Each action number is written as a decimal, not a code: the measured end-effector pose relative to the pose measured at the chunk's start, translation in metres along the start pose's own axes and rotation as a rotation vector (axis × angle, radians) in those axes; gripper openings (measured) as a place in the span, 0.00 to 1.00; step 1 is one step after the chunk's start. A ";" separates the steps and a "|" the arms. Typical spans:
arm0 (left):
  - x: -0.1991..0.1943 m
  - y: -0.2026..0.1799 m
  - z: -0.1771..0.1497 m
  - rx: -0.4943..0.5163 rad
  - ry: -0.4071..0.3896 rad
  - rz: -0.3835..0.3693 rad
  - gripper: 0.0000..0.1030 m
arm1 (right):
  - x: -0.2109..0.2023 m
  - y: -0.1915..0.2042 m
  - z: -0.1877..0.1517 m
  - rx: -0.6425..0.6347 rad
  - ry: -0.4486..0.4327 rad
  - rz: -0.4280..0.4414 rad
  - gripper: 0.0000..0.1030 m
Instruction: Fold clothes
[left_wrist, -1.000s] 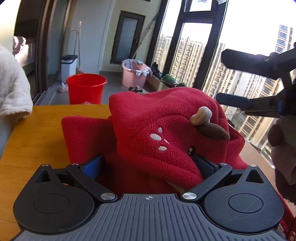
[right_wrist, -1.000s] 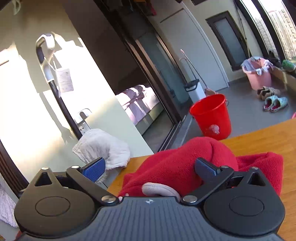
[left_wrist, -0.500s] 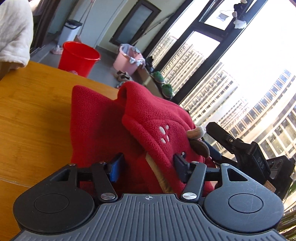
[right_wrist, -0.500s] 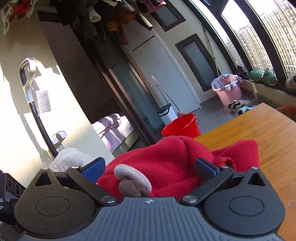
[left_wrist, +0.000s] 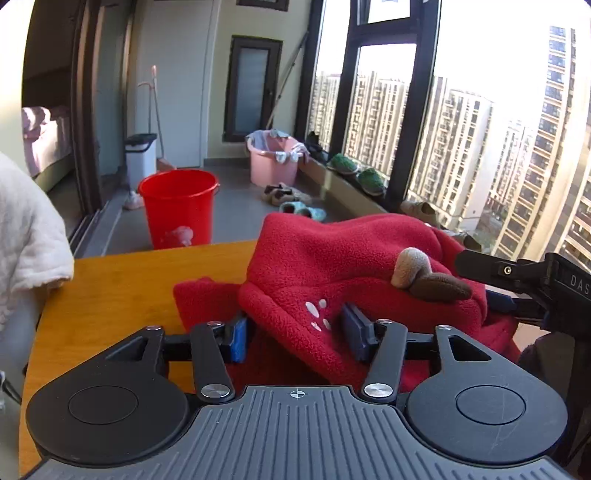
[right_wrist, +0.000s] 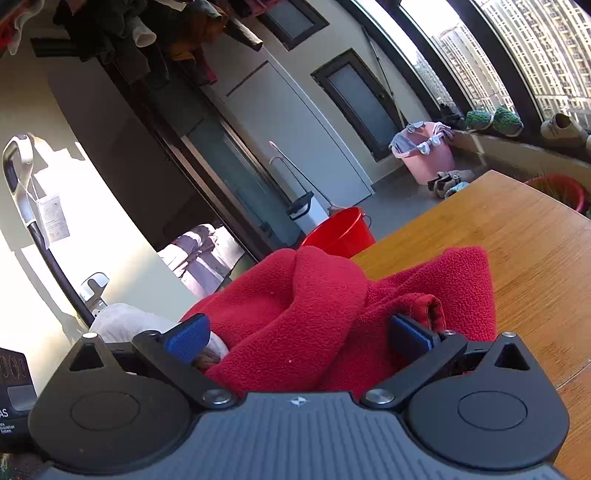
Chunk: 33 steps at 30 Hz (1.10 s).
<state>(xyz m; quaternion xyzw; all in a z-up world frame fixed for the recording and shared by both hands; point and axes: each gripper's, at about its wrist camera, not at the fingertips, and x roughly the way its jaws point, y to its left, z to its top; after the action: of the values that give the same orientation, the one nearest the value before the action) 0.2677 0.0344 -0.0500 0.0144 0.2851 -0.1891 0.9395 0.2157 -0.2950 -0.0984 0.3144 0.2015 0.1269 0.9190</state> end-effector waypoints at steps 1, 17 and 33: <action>-0.003 0.005 -0.004 -0.014 0.006 0.019 0.79 | 0.002 -0.002 0.001 0.015 0.007 -0.005 1.00; 0.016 -0.033 -0.009 -0.073 -0.066 -0.170 0.82 | 0.029 0.011 0.004 -0.144 0.097 -0.087 1.00; 0.024 -0.045 -0.014 0.012 -0.101 -0.031 0.94 | 0.032 0.061 0.047 -0.370 0.039 -0.076 0.89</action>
<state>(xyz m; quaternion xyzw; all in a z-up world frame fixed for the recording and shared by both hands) 0.2629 -0.0136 -0.0710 0.0063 0.2363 -0.2058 0.9496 0.2589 -0.2608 -0.0354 0.1298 0.2044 0.1328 0.9611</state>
